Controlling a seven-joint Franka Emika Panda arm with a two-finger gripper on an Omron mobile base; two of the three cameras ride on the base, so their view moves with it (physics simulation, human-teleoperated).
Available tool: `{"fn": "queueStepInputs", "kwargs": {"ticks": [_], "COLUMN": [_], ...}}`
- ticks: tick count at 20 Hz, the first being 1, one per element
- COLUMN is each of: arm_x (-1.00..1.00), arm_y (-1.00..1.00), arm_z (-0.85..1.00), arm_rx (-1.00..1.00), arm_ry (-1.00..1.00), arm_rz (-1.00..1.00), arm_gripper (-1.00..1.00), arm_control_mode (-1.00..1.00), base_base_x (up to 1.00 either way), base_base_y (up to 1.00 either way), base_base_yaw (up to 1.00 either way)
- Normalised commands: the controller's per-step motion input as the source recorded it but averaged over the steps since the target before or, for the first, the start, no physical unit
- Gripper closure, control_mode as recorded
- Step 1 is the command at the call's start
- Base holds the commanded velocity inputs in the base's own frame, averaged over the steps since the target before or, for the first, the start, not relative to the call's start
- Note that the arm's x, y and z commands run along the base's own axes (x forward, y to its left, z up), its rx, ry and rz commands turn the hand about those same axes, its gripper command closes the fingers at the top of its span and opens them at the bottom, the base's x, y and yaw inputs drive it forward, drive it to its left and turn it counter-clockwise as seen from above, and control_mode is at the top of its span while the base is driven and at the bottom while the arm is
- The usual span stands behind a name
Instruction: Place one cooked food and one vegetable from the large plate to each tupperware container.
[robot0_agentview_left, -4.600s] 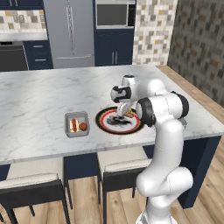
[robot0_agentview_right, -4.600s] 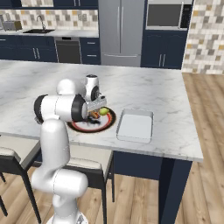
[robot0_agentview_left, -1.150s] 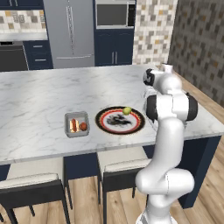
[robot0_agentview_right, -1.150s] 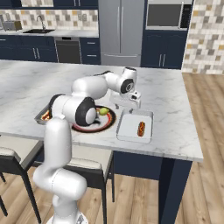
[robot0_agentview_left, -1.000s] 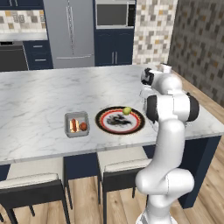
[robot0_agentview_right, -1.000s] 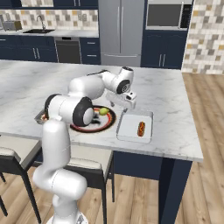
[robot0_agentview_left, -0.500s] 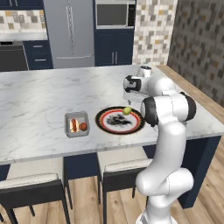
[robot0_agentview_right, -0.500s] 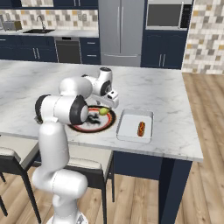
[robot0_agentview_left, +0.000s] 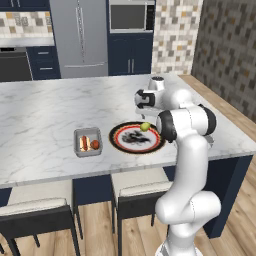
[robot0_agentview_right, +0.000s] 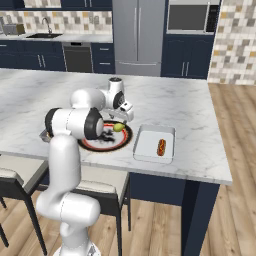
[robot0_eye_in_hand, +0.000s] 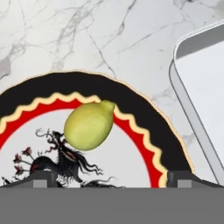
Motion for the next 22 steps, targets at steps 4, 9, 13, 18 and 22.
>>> {"fn": "queueStepInputs", "kwargs": {"ticks": [4, 9, 13, 18, 22], "arm_x": [0.21, 0.08, 0.03, 0.1, 0.26], "arm_y": [0.31, 0.09, 0.0, 0.0, 0.0], "arm_z": [-0.14, -0.2, -0.37, -0.32, -0.21], "arm_rx": [-0.04, 0.0, 0.0, 0.0, -0.02], "arm_ry": [0.0, 0.0, 0.0, 0.0, 0.0], "arm_rz": [0.0, 0.0, -0.01, -0.03, -0.04], "arm_gripper": [-1.0, -1.0, -1.0, -1.0, -1.0], "arm_control_mode": [-1.0, -1.0, -1.0, -1.0, -1.0], "base_base_x": [0.0, 0.0, 0.0, 0.0, 0.0], "base_base_y": [0.0, 0.0, 0.0, 0.0, 0.0], "base_base_yaw": [0.0, 0.0, 0.0, 0.0, 0.0]}}
